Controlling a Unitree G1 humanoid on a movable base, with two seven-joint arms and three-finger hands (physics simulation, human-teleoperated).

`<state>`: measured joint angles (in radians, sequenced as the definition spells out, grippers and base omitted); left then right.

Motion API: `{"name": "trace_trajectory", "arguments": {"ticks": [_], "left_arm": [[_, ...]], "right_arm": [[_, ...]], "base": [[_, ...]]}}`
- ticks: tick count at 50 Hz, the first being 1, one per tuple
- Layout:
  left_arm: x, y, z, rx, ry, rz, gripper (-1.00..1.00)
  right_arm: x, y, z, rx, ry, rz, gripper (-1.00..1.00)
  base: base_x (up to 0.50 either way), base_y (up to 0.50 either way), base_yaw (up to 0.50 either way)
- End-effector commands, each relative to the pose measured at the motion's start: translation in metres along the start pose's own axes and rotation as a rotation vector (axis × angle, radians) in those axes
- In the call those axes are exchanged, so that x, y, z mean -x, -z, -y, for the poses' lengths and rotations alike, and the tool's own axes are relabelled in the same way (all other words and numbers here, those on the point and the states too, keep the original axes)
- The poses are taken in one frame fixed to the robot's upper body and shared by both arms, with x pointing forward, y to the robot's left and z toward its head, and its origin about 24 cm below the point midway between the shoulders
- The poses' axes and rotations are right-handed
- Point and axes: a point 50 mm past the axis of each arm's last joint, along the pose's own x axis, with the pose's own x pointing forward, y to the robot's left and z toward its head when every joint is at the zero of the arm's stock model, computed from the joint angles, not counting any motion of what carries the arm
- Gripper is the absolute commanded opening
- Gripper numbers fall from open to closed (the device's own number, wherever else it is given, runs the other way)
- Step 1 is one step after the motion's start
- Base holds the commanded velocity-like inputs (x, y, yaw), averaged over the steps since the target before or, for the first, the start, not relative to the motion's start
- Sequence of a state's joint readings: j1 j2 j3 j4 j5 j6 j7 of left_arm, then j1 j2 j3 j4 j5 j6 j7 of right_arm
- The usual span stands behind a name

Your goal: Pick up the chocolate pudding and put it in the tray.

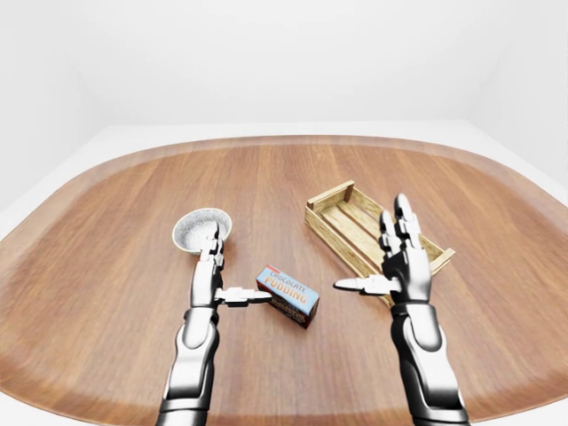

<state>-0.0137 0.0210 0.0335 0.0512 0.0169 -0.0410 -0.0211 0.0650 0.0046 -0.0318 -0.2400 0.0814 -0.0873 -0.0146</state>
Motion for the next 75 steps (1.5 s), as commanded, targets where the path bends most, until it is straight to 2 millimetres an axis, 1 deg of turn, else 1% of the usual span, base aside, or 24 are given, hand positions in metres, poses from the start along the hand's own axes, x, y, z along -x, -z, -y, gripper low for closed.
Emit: {"name": "trace_trajectory", "arguments": {"ticks": [1,7,8,9,10,11,14,27,28,32,33,34,35,37,40,42,44,56,72,75], "left_arm": [[0.000,0.000,0.001,0.010,0.007,-0.005,1.00],[0.000,0.000,0.001,0.010,0.006,-0.006,1.00],[0.000,0.000,0.001,0.011,0.005,-0.007,1.00],[0.000,0.000,0.001,0.011,0.005,-0.007,1.00],[0.000,0.000,0.001,0.012,0.004,-0.007,1.00],[-0.001,0.000,0.001,0.012,0.003,-0.007,1.00],[-0.001,0.001,0.000,0.014,0.002,-0.009,1.00],[-0.001,0.001,0.000,0.014,0.001,-0.010,1.00],[-0.001,0.001,0.000,0.014,0.001,-0.009,1.00],[0.000,0.000,0.000,0.013,0.002,-0.009,1.00],[0.000,0.000,0.000,0.013,0.002,-0.009,1.00],[0.000,0.001,0.000,0.013,0.002,-0.009,1.00],[0.000,0.000,0.000,0.013,0.002,-0.008,1.00],[0.000,0.000,0.000,0.013,0.003,-0.009,1.00],[0.000,0.000,0.000,0.012,0.004,-0.009,1.00],[0.000,0.000,0.000,0.011,0.004,-0.009,1.00],[0.000,0.000,0.000,0.012,0.004,-0.009,1.00],[0.000,0.001,0.000,0.012,0.004,-0.009,1.00],[-0.001,0.000,0.000,0.011,0.005,-0.009,1.00],[-0.001,0.000,0.000,0.011,0.005,-0.009,1.00]], "right_arm": [[0.001,0.005,-0.001,-0.014,-0.008,-0.023,1.00],[0.003,0.009,-0.002,-0.002,-0.015,-0.040,1.00],[0.007,0.029,-0.003,0.010,-0.021,-0.129,1.00],[0.008,0.030,-0.004,0.014,-0.024,-0.131,1.00],[0.007,0.023,-0.006,0.021,-0.029,-0.103,1.00],[0.008,0.024,-0.007,0.022,-0.030,-0.109,1.00],[0.012,0.034,-0.009,0.032,-0.042,-0.154,1.00],[0.024,0.055,-0.017,0.059,-0.079,-0.252,1.00],[0.026,0.060,-0.018,0.062,-0.082,-0.274,1.00],[0.031,0.069,-0.022,0.071,-0.094,-0.314,1.00],[0.034,0.078,-0.021,0.073,-0.095,-0.355,1.00],[0.039,0.092,-0.020,0.077,-0.094,-0.419,1.00],[0.033,0.076,-0.023,0.073,-0.099,-0.347,1.00],[0.035,0.076,-0.024,0.078,-0.106,-0.350,1.00],[0.037,0.084,-0.027,0.086,-0.115,-0.381,1.00],[0.034,0.078,-0.029,0.084,-0.119,-0.355,1.00],[0.034,0.078,-0.030,0.085,-0.121,-0.354,1.00],[0.043,0.101,-0.034,0.111,-0.135,-0.457,1.00],[0.051,0.118,-0.038,0.141,-0.152,-0.536,1.00],[0.051,0.115,-0.039,0.142,-0.154,-0.525,1.00]], "base": [[0.00,0.00,0.00],[0.00,0.00,0.00],[0.00,0.00,0.00],[0.00,0.00,0.00],[0.00,0.00,0.00],[0.00,0.00,0.00],[0.00,0.00,0.00],[0.00,0.00,0.00],[0.00,0.00,0.00],[0.00,0.00,0.00],[0.00,0.00,0.00],[0.00,0.00,0.00],[0.00,0.00,0.00],[0.00,0.00,0.00],[0.00,0.00,0.00],[0.00,0.00,0.00],[0.00,0.00,0.00],[0.00,0.00,0.00],[0.00,0.00,0.00],[0.00,0.00,0.00]]}}
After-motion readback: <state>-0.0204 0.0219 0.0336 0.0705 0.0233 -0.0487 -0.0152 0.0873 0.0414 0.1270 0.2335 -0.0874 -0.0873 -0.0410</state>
